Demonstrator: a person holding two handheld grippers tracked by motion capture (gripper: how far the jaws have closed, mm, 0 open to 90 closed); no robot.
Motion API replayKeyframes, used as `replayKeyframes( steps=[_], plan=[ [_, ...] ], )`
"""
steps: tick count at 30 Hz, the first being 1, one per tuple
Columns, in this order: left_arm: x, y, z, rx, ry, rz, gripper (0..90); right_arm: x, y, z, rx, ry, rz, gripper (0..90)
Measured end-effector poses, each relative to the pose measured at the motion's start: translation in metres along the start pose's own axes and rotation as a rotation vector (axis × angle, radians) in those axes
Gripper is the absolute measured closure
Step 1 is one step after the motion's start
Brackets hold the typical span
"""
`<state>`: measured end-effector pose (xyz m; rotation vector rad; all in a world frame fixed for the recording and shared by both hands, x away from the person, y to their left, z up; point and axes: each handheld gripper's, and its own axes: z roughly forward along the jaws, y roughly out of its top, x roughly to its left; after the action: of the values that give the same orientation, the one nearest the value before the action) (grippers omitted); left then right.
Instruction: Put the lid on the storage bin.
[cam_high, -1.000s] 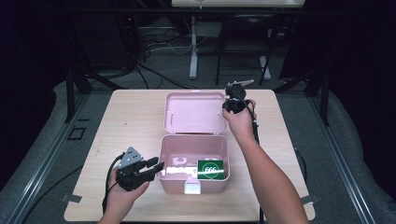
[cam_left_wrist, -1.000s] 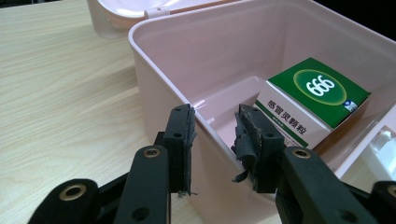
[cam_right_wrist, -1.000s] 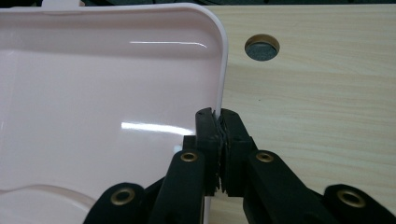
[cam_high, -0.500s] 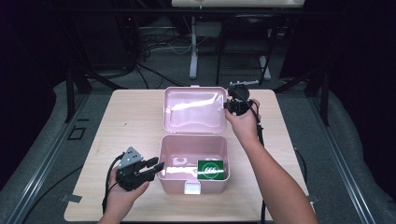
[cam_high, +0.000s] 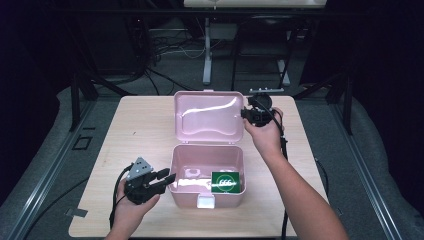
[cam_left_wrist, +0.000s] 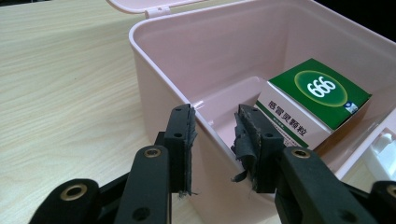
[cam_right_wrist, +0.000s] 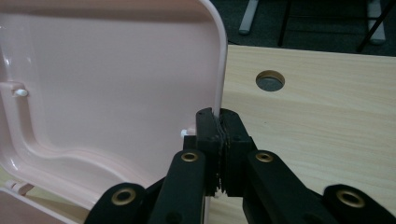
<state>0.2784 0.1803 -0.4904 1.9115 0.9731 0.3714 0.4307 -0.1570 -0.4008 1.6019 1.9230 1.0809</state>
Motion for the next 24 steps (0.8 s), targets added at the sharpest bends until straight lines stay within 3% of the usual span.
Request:
replayKeyframes(
  steps=[7,24],
  plan=[
    [0.000,0.001,0.000,0.001,0.000,0.004,66.6,0.001,-0.003,-0.008,-0.020,0.018,-0.003,88.3],
    [0.000,0.001,0.000,0.001,0.000,0.001,66.7,0.006,-0.016,-0.029,-0.094,0.028,-0.064,88.3]
  ],
)
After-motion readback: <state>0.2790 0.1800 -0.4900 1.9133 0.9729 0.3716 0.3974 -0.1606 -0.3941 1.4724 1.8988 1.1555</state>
